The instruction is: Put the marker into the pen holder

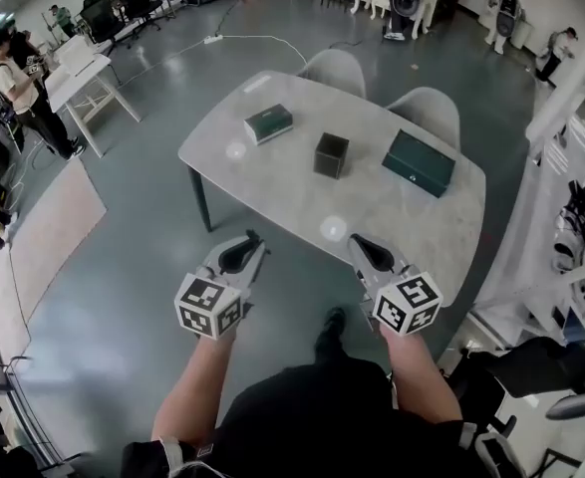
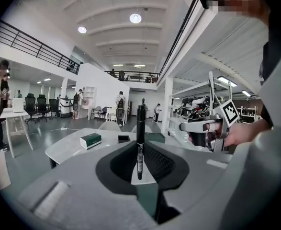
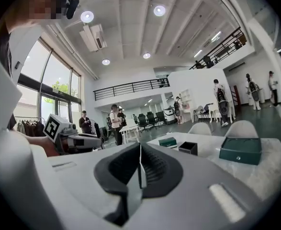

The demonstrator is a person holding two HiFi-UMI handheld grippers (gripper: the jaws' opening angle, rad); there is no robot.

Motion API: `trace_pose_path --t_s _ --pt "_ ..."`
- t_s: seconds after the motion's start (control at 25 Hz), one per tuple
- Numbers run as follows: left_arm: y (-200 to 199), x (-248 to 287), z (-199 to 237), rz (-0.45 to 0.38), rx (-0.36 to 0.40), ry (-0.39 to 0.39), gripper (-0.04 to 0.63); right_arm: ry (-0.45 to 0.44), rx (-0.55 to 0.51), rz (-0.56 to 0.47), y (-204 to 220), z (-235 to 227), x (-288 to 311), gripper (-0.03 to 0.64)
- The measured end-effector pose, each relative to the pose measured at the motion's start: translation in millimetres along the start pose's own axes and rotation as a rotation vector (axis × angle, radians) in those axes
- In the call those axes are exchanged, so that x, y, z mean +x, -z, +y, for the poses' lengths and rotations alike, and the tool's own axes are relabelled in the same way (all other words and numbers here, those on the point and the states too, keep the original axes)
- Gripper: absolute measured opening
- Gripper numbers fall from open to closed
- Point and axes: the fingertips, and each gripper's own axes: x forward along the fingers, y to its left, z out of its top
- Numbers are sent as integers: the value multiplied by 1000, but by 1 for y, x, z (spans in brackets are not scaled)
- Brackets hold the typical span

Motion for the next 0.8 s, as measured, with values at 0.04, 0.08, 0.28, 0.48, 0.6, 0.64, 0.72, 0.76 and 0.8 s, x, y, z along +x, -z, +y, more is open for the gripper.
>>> trace_pose_path --t_s 0.04,0.08,0.28,0.48,0.6,0.64,0.72,0.76,0.8 --pt "-4 16 6 1 -4 -11 51 -9 0 -11 -6 -16 8 8" --pt "-10 31 11 -3 -5 -20 51 -24 0 -15 -11 -31 16 11" --pt "-38 99 28 -16 -34 -49 51 -89 -21 -2 -32 -92 50 23" --pt "-50 144 39 -18 -51 -56 51 -148 -75 18 -37 -115 73 23" --pt "-50 158 45 -1 -51 -52 52 -159 -51 37 -34 -122 84 23" --pt "-51 161 50 2 -52 -49 52 -157 -47 42 -34 -124 88 23" --pt "-53 168 60 2 -51 -42 51 -145 -49 47 -37 -128 98 23" --pt "-55 171 65 1 -49 -38 51 -136 -51 44 -39 -131 102 23" --pt "-56 174 70 -3 -47 -34 51 -128 -53 39 -41 -133 106 23"
